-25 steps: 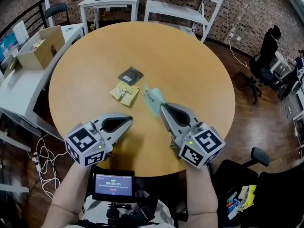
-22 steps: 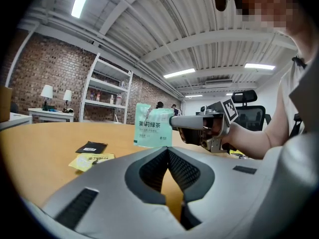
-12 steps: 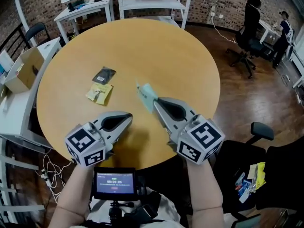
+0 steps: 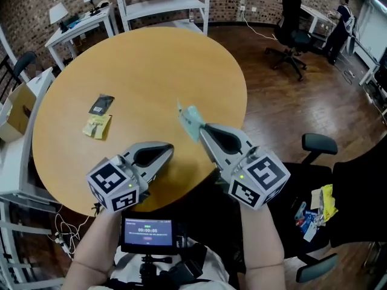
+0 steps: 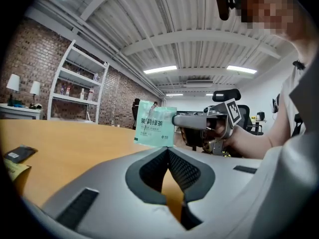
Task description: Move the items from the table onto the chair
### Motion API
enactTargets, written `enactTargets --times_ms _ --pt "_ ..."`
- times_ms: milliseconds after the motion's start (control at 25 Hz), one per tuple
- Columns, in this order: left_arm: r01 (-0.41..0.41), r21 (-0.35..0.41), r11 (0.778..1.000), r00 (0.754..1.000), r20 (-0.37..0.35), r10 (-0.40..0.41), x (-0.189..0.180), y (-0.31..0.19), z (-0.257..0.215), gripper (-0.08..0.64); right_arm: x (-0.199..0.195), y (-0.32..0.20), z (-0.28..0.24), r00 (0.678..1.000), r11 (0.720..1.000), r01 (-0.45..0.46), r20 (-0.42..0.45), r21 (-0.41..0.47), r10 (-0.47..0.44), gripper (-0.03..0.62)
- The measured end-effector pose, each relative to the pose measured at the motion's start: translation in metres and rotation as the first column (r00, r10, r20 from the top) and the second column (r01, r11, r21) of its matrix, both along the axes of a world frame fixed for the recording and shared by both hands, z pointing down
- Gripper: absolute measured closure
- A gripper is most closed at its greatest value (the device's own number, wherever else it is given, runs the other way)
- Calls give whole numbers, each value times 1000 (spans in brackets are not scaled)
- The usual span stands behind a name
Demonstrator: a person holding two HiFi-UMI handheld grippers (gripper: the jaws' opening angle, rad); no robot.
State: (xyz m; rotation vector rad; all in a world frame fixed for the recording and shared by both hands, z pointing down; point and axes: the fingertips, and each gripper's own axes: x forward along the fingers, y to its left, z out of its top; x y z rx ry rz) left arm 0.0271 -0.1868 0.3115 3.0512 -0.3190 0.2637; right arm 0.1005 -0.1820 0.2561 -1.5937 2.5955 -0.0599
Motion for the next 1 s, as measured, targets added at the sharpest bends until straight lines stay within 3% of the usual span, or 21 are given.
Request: enactTargets --times_ms 560,1000 --pt "-134 -7 991 991 3 134 85 39 0 551 89 68 0 985 985 -174 13 16 174 586" --pt "-270 -11 963 963 9 270 152 85 0 551 161 137 12 941 941 -337 25 -14 337 586"
